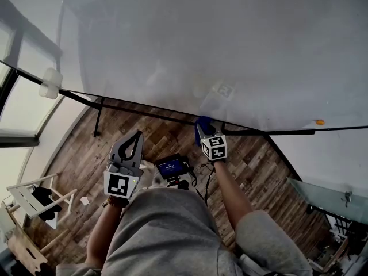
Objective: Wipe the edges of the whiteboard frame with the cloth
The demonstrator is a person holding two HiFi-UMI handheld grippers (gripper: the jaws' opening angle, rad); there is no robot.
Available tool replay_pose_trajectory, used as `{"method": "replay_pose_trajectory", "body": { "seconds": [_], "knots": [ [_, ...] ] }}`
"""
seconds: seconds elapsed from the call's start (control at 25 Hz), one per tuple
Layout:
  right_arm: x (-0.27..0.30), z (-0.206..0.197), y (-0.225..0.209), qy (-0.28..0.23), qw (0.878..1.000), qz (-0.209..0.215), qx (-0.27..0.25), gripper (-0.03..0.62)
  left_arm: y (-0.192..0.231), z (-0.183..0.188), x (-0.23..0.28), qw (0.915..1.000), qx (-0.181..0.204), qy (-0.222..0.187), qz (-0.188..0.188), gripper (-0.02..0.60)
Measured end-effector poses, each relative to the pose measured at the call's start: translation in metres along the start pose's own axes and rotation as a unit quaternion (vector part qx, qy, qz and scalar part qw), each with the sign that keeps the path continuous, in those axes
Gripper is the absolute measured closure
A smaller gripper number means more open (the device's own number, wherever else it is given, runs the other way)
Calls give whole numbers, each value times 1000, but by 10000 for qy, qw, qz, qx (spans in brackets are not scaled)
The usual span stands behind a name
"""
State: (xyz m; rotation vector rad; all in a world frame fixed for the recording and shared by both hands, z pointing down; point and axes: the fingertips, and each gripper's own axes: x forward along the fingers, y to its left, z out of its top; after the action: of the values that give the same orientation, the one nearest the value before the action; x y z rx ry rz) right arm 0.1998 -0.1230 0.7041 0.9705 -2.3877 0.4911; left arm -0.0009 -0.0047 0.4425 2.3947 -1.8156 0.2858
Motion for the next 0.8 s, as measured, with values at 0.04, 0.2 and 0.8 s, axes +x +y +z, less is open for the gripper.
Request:
{"method": "replay_pose_trajectory", "body": {
  "seconds": [0.04,0.2,0.8],
  "knots": [
    [1,0,2,13,10000,8,-10,500,4,0,0,10000,5,-5,19,574],
    [7,3,6,10,10000,10,63,500,15,1,0,10000,10,-59,71,574],
    [20,9,27,121,9999,88,42,500,35,11,0,9995,22,-282,122,574]
  ]
}}
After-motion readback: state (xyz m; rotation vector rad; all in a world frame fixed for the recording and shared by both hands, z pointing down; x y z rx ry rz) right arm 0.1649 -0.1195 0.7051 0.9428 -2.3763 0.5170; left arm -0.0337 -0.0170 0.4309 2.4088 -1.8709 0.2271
